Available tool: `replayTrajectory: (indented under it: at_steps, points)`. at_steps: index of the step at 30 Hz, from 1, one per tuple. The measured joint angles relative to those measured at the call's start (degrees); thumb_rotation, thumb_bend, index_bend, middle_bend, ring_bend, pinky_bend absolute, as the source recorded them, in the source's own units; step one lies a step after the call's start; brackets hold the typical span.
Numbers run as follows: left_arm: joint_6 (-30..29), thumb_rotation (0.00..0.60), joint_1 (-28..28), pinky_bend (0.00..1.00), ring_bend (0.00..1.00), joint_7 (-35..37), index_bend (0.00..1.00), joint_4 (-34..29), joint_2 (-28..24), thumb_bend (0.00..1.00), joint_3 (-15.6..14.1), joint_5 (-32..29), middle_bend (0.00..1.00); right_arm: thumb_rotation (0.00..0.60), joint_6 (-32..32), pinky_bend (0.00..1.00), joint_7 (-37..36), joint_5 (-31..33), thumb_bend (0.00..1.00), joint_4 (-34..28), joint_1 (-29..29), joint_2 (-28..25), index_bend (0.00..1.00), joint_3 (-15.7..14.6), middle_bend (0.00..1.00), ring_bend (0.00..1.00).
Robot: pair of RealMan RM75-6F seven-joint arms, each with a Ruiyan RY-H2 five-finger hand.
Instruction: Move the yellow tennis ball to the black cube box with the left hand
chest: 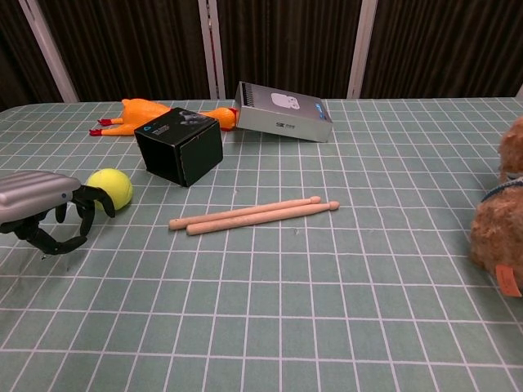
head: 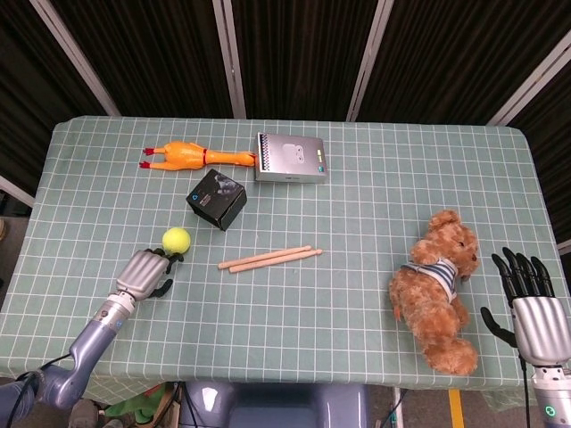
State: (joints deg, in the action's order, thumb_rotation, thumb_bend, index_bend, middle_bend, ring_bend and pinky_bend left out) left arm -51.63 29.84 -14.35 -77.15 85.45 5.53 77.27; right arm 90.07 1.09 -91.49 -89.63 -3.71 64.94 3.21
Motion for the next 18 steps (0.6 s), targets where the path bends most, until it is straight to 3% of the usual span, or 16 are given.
replayTrajectory:
  at_steps: [12,18]
  points:
    - [2.2,0.600,2.3,0.41,0.30,2.5,0.27,0.1,-1.7,0.41,0.6,-0.5,0.48,0.600,0.0,0.01,0.0,0.4,0.34,0.0,-0.2,-0.1,0.00,0.4,0.00,0.00]
    - [3.2,0.600,2.5,0.47,0.35,2.9,0.29,-0.2,-3.0,0.41,0.0,-1.2,0.53,0.600,-0.4,0.01,0.5,0.5,0.34,0.0,-0.3,0.1,0.00,0.5,0.00,0.00]
